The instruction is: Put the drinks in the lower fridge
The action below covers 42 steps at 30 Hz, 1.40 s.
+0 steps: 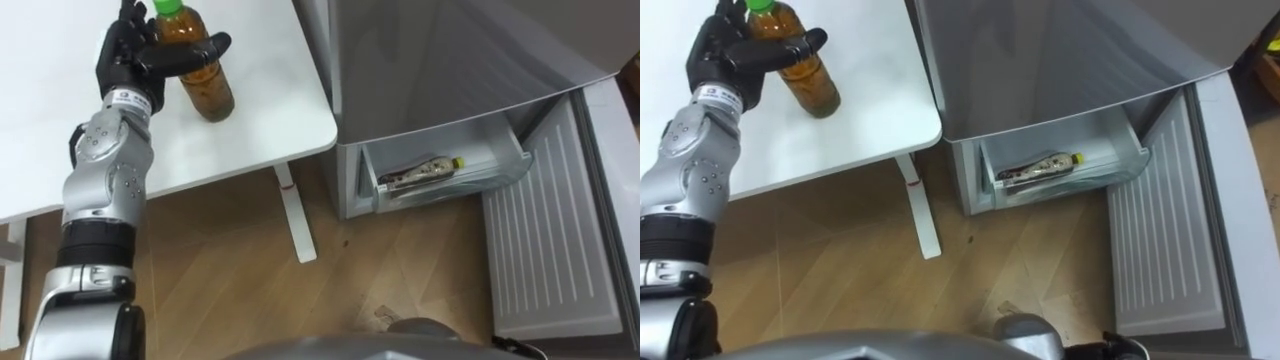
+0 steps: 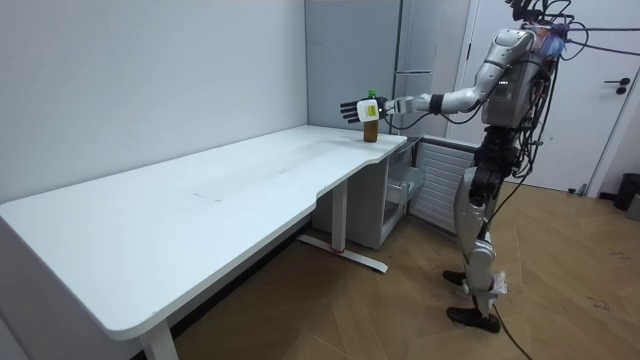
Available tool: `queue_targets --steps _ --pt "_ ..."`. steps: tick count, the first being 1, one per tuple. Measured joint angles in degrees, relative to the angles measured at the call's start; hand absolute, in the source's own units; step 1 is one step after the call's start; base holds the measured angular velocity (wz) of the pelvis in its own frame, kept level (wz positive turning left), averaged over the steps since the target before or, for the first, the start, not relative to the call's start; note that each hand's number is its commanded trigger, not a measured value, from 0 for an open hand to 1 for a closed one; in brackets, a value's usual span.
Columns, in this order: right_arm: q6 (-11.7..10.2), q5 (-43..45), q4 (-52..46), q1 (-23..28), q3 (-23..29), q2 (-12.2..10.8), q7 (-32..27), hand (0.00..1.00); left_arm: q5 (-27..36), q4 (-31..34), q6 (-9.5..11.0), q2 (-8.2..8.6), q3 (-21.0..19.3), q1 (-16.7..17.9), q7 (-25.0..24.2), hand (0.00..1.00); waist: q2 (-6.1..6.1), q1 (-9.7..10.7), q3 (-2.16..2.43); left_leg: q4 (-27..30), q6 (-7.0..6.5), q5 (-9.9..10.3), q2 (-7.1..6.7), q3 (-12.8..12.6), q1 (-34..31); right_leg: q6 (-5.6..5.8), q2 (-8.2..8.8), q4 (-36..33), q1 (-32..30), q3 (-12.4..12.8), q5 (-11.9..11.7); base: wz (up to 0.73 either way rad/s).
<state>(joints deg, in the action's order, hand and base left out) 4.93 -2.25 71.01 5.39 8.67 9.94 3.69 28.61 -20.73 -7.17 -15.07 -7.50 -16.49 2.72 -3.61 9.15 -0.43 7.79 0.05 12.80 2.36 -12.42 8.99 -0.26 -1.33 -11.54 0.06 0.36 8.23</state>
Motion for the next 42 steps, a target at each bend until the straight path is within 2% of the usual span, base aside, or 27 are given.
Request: queue_targets --steps 12,13,14,15,16,17,30,42 --pt "0.1 -0.8 0.1 -0.2 0.0 0.0 -0.5 0.00 0.0 -1.9 -1.3 -0.41 0.0 -0.9 -0.8 0.00 -0.43 0.0 0.26 0.0 0.00 0.0 0.00 -0.1 -0.3 -0.04 -0.12 -0.2 -0.7 0.7 0.0 -0.02" --pt "0.1 -1.1 0.1 -0.3 0.0 0.0 -0.5 0.00 0.0 -2.5 -1.5 -0.70 0.0 -1.7 -0.8 0.20 -0.43 0.0 0.26 0.0 0.00 0.0 0.00 -0.1 -0.3 -0.05 -0.14 -0.2 -0.8 0.7 0.0 -0.04" --pt "0.1 -1.3 0.1 -0.3 0.0 0.0 -0.5 0.00 0.0 -2.9 -1.6 -0.86 0.0 -2.0 -0.8 0.61 -0.43 0.0 0.25 0.0 0.00 0.0 0.00 -0.1 -0.4 -0.05 -0.16 -0.2 -0.8 0.8 0.0 -0.05" --pt "0.1 -1.7 0.1 -0.3 0.0 0.0 -0.6 0.00 0.0 -3.5 -1.6 -1.17 0.0 -2.7 -0.9 0.75 -0.44 0.0 0.24 0.0 0.00 0.0 0.00 -0.1 -0.3 -0.05 -0.19 -0.2 -0.8 0.9 0.0 -0.05" --pt "0.1 -2.0 0.1 -0.2 0.0 0.0 -0.6 0.00 0.0 -4.1 -1.6 -1.39 0.0 -3.4 -0.9 0.75 -0.44 0.0 0.23 0.0 0.00 0.0 0.00 -0.1 -0.3 -0.05 -0.22 -0.2 -0.8 1.0 0.0 -0.05" --pt "0.1 -2.0 0.1 -0.2 0.0 0.0 -0.6 0.00 0.0 -4.2 -1.6 -1.47 0.0 -3.6 -0.9 1.00 -0.45 0.0 0.22 0.0 0.00 0.0 0.00 -0.1 -0.3 -0.05 -0.22 -0.2 -0.8 1.1 0.0 -0.04" --pt "0.1 -2.1 0.3 -0.7 0.0 0.0 -0.6 0.00 0.0 -4.2 -1.7 -1.62 0.0 -4.0 -1.0 1.00 -0.66 0.0 -0.18 0.0 0.00 0.0 0.03 -0.1 -0.4 -0.05 -0.36 0.0 -1.1 1.3 0.0 -0.02" --pt "0.1 -2.2 0.4 -0.8 0.0 0.0 -0.5 0.00 -0.2 -4.3 -2.5 -1.75 0.0 -4.0 -0.9 1.00 -0.75 0.0 -0.18 0.0 0.00 0.0 0.26 0.0 -0.3 -0.22 -0.62 0.2 -1.0 1.6 -0.1 0.00"
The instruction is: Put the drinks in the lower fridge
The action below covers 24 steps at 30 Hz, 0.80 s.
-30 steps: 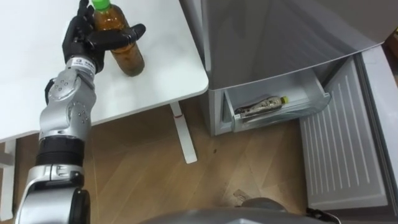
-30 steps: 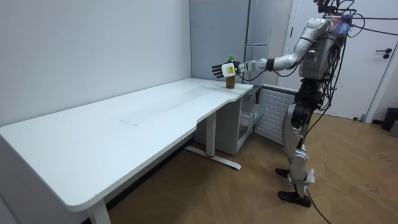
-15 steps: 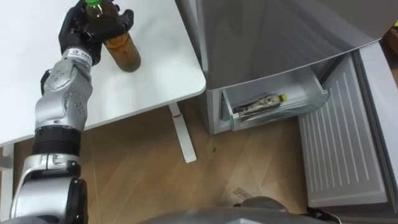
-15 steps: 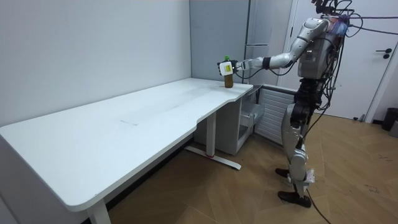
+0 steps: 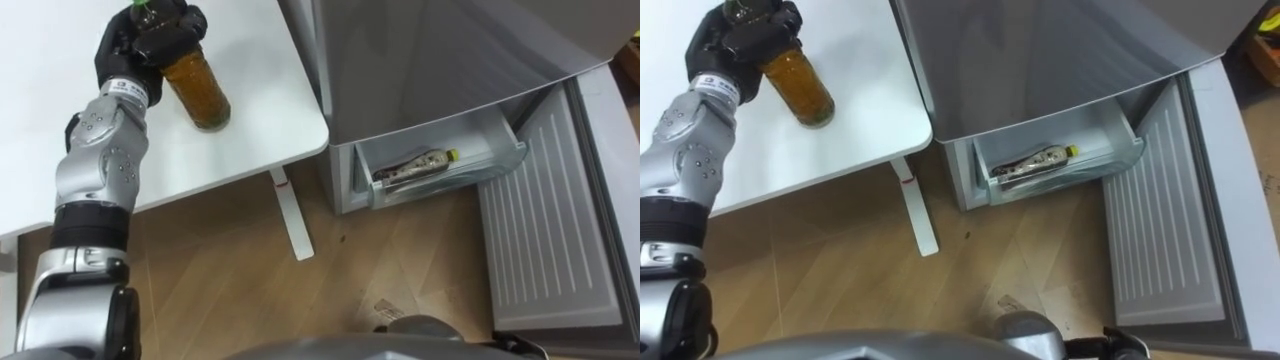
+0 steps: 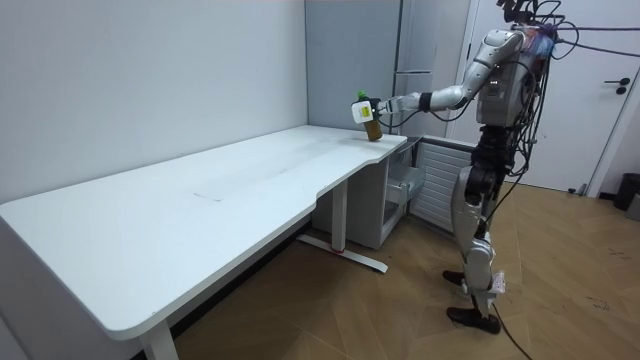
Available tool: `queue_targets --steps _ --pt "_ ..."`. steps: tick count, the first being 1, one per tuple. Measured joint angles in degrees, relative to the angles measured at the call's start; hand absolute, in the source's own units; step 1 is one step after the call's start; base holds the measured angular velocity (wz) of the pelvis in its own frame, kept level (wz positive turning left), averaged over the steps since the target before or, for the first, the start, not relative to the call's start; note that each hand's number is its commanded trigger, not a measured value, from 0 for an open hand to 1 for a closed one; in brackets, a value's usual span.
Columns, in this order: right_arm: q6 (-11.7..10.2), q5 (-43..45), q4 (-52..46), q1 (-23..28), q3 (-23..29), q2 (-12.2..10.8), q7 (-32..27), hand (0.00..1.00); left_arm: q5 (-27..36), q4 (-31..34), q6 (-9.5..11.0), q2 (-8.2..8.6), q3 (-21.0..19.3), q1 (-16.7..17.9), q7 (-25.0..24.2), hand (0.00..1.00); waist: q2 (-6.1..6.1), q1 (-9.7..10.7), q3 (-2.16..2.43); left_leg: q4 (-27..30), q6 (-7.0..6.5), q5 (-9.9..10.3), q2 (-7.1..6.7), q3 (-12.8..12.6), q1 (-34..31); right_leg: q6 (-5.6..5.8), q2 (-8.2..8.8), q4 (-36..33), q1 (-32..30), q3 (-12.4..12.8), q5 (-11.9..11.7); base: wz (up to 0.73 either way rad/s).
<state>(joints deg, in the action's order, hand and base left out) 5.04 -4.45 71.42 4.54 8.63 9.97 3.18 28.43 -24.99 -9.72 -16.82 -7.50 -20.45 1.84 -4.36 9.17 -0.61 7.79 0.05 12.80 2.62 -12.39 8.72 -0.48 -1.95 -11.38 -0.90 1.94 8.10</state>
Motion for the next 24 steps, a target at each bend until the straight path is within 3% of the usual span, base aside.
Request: queue_targets --steps 17,24 --pt "0.0 0.1 0.3 -0.1 0.1 0.0 1.4 0.00 -0.1 -0.4 -0.2 -0.02 0.0 0.0 -0.2 1.00 0.57 -0.1 -0.09 0.0 0.00 0.0 0.10 -0.1 -0.2 -0.16 -0.08 -0.1 -0.2 -0.3 -0.1 0.00" --pt "-0.2 0.5 0.2 -0.7 0.1 -0.5 1.3 0.00 -0.5 0.0 -0.2 -0.04 0.0 0.0 -0.1 1.00 1.45 -0.1 0.48 0.0 0.00 0.0 0.20 0.2 -0.1 -0.29 -0.07 -0.3 -0.1 -0.8 -0.2 0.00"
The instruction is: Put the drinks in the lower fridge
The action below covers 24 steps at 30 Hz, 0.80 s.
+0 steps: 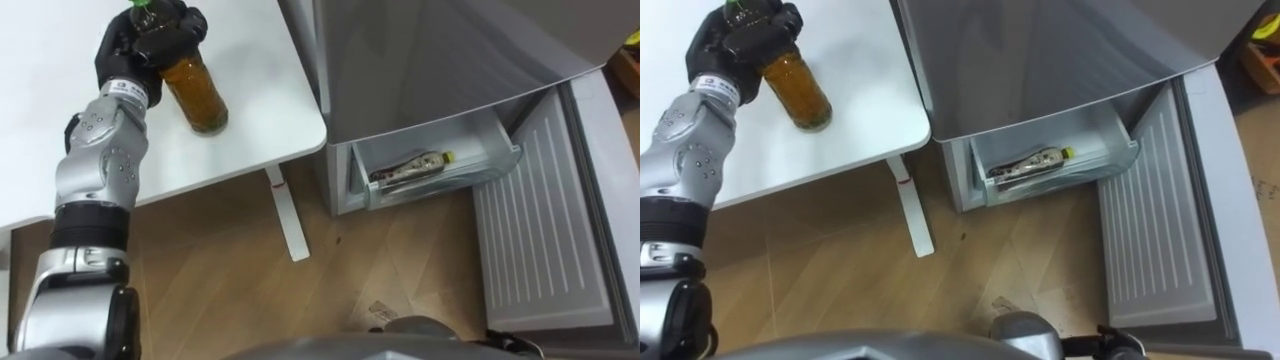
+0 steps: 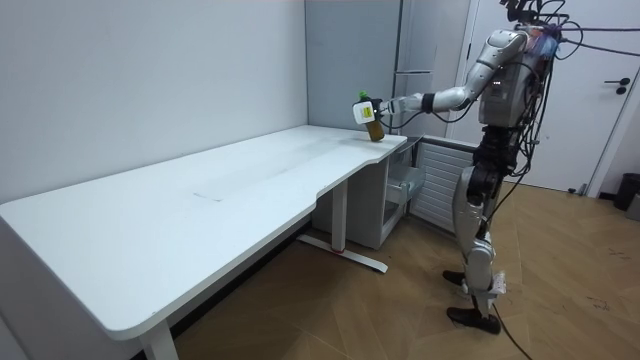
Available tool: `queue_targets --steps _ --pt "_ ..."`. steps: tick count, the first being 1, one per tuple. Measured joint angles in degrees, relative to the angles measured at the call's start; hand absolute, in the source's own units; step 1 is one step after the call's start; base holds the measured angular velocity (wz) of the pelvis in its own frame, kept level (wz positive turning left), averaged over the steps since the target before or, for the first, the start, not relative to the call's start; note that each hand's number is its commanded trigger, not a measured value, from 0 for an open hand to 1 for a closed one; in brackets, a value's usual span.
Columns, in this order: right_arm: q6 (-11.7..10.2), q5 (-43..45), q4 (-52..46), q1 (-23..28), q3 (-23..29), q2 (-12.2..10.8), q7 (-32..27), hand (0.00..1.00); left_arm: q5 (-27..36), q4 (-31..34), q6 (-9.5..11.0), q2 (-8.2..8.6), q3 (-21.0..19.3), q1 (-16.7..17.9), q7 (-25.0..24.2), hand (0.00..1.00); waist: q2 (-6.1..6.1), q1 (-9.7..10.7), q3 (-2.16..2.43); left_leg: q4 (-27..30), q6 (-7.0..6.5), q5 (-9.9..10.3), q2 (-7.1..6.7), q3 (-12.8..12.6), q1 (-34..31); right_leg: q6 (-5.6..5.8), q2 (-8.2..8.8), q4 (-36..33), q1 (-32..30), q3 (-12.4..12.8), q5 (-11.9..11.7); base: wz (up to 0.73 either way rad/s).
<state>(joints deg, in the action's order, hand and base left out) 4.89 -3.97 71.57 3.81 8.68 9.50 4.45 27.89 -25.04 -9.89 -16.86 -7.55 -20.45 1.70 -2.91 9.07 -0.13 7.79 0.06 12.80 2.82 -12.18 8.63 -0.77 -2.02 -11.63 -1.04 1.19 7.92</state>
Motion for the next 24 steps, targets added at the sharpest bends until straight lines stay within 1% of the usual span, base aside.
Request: queue_targets --steps 1,4,6,9,11,13,14,16,17,20,22,23,24 --pt "-0.2 0.0 0.0 -0.2 0.0 -0.1 0.0 0.00 0.0 0.0 0.0 0.00 0.0 0.0 0.1 1.00 0.22 -0.1 0.08 0.0 0.00 0.0 0.02 0.2 0.1 -0.03 0.00 0.0 0.1 -0.1 0.0 0.00" --pt "-0.5 0.1 -0.3 -0.5 0.0 -0.3 0.0 0.00 -0.1 0.8 0.0 0.01 0.1 0.1 0.1 1.00 0.60 0.0 0.03 0.0 0.01 0.0 0.08 0.7 0.0 -0.05 0.03 0.1 0.3 -0.5 0.0 0.09" --pt "-0.6 0.7 -0.5 -0.7 0.0 -0.4 -0.1 0.00 -0.1 1.8 -0.1 0.00 0.1 0.3 0.3 1.00 0.64 -0.1 0.04 0.0 0.01 0.0 0.10 0.7 -0.1 -0.05 0.09 0.1 0.3 -0.8 0.0 0.08" --pt "-0.6 1.1 -0.5 -0.8 0.0 -0.5 0.0 0.00 0.0 6.7 -0.1 0.06 0.1 2.0 0.4 1.00 0.68 -0.3 0.04 0.0 0.01 0.0 0.17 1.5 -0.1 -0.05 0.10 0.1 0.5 -1.4 0.0 0.08" --pt "-0.6 0.9 -0.5 -0.9 -0.1 -0.6 0.0 0.00 0.0 9.7 -0.1 0.53 0.1 3.0 0.4 1.00 0.68 -0.7 0.03 0.0 0.01 0.0 0.21 1.5 -0.1 -0.05 0.10 0.1 0.6 -1.6 0.0 0.08" --pt "-0.6 0.2 -0.5 -1.0 -0.8 -0.6 0.4 0.00 0.0 14.0 -0.1 1.22 0.9 3.9 0.4 1.00 0.84 -1.1 -0.07 0.0 0.02 0.0 0.30 2.0 -0.1 -0.10 0.14 0.4 0.9 -2.3 -0.1 0.15" --pt "-0.6 0.1 -0.5 -1.0 -0.9 -0.6 0.6 0.00 0.0 15.0 -0.1 1.46 1.1 4.0 0.3 1.00 0.88 -1.3 -0.09 0.0 0.02 0.0 0.31 2.1 -0.1 -0.15 0.14 0.6 1.1 -2.4 -0.1 0.13" --pt "-0.6 0.1 -0.5 -1.0 -1.3 -0.6 0.6 0.00 -0.8 18.6 -0.1 2.76 1.1 4.7 0.1 1.00 0.93 -1.6 -0.09 0.0 0.04 0.0 0.32 2.6 -0.2 -0.25 0.20 1.0 1.4 -2.9 -0.2 0.10" --pt "-0.6 0.1 -0.6 -1.0 -1.3 -0.6 0.6 0.00 -0.9 19.3 -0.1 2.91 1.1 5.0 0.0 1.00 0.93 -1.6 -0.09 0.0 0.04 0.0 0.32 3.0 -0.2 -0.25 0.21 1.0 1.4 -3.0 -0.2 0.12" --pt "-0.3 0.0 -0.9 -1.2 -2.8 -0.4 0.4 0.00 -2.7 21.7 -0.1 2.96 2.9 5.8 -0.2 1.00 1.02 -1.8 -0.14 0.1 0.09 0.0 0.25 4.0 -0.9 -0.25 0.38 1.0 1.2 -3.6 -0.1 0.14" --pt "-0.2 0.0 -1.9 -1.3 -3.8 -0.5 0.2 0.00 -2.7 23.3 -0.1 3.01 3.6 7.1 -0.9 1.00 1.26 -1.9 -0.29 0.7 0.10 0.0 0.14 4.6 -1.4 -0.24 0.62 1.0 1.2 -4.3 -0.1 0.13" --pt "0.0 0.0 -2.4 -1.2 -4.2 -0.4 0.0 0.00 -2.7 23.7 -0.2 3.01 3.7 7.5 -1.1 1.00 1.29 -2.1 -0.27 0.9 0.10 0.0 0.11 4.6 -1.6 -0.24 0.68 1.0 1.1 -4.5 -0.1 0.07" --pt "0.0 0.0 -2.8 -1.2 -4.8 -0.4 -0.1 0.00 -2.7 24.5 -0.2 3.01 4.0 7.9 -1.2 1.00 1.30 -2.7 -0.27 1.2 0.10 0.0 0.04 4.7 -2.0 -0.24 0.79 1.1 0.8 -4.6 -0.1 0.06"
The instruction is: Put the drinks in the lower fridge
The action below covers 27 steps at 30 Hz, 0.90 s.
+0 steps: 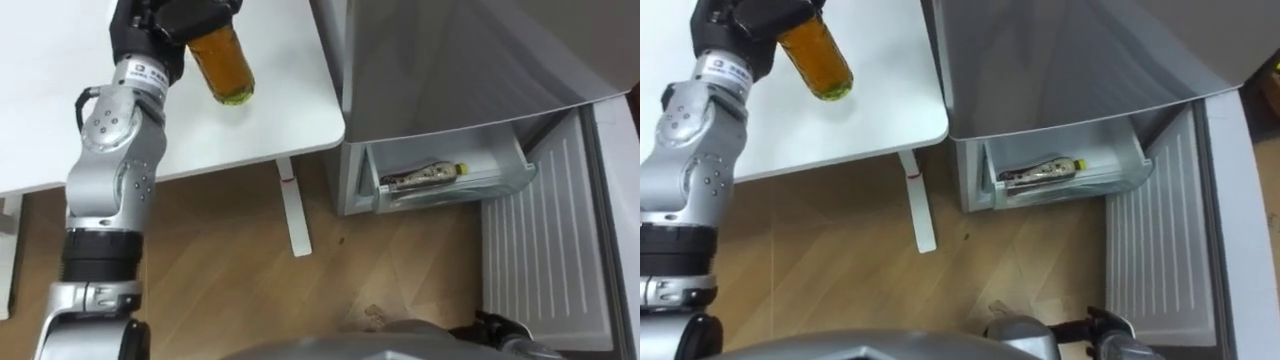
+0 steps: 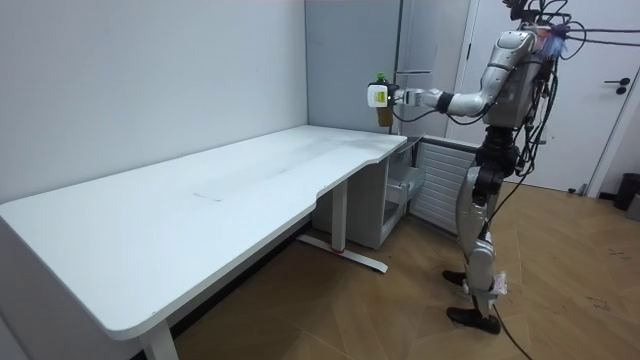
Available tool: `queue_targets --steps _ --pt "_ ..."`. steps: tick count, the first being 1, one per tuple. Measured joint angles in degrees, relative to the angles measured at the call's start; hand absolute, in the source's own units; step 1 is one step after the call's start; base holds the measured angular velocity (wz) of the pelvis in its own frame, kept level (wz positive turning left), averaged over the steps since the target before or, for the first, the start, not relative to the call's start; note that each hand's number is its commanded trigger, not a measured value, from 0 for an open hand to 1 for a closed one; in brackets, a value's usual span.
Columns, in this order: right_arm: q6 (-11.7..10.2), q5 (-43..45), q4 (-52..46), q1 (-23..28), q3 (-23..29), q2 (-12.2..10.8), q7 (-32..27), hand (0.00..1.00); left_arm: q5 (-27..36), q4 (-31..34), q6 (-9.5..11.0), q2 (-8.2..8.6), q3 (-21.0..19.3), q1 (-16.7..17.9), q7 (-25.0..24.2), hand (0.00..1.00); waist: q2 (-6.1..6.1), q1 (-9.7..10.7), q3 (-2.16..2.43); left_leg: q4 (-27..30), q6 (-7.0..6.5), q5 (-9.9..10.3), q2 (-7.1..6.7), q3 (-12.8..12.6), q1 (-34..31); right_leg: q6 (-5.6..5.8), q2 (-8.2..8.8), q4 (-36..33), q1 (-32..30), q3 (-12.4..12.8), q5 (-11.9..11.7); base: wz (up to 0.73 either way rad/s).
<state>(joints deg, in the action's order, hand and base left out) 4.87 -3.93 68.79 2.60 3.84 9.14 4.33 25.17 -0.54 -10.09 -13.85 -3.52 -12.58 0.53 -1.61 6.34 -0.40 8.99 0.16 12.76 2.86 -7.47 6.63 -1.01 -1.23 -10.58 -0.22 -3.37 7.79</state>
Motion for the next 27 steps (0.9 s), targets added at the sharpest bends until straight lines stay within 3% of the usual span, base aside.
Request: queue_targets --steps 4,10,17,20,24,27 --pt "0.0 0.0 0.1 0.0 -1.6 0.4 0.2 0.00 0.1 4.7 0.0 0.45 0.5 1.8 -0.1 1.00 0.60 -2.1 0.08 0.2 0.00 0.0 -0.06 1.1 -0.4 0.01 0.28 0.1 0.1 -1.3 0.0 0.13" --pt "0.0 1.4 -0.9 0.0 -4.0 0.5 0.6 0.00 -0.2 12.2 0.0 1.65 0.5 6.2 -0.5 1.00 1.18 -3.5 0.36 0.5 0.00 0.0 -0.17 1.8 -0.3 0.03 0.67 0.9 1.6 -3.1 0.0 0.15" --pt "-1.1 2.3 -4.6 -1.5 -6.5 0.2 3.3 0.00 1.7 12.7 0.0 2.16 1.4 9.6 -1.6 1.00 1.11 -5.3 0.34 0.6 0.00 0.0 -0.37 3.1 -0.3 0.11 1.12 0.9 2.2 -4.7 0.1 0.10" --pt "-1.1 2.9 -6.9 -2.0 -7.6 -0.6 4.3 0.00 1.6 12.7 0.0 2.76 1.4 10.0 -2.7 1.00 1.16 -7.1 0.35 0.9 0.00 0.0 -0.47 3.2 -0.6 0.19 1.30 0.9 2.0 -5.0 0.1 0.06" --pt "-1.1 7.0 -12.5 -2.3 -9.4 -0.7 6.6 0.00 1.7 12.7 0.0 2.91 2.0 10.5 -2.8 1.00 1.26 -7.1 0.43 1.8 -0.01 0.0 -0.89 4.9 -1.5 0.42 1.70 0.8 2.4 -6.3 0.3 0.22" --pt "-1.1 8.1 -15.0 -2.3 -11.0 -0.8 7.1 0.00 1.7 12.8 0.0 2.92 3.5 12.7 -3.0 1.00 1.30 -7.0 0.47 1.9 -0.02 0.0 -0.98 5.5 -1.4 0.47 1.83 0.8 2.8 -6.9 0.3 0.12"
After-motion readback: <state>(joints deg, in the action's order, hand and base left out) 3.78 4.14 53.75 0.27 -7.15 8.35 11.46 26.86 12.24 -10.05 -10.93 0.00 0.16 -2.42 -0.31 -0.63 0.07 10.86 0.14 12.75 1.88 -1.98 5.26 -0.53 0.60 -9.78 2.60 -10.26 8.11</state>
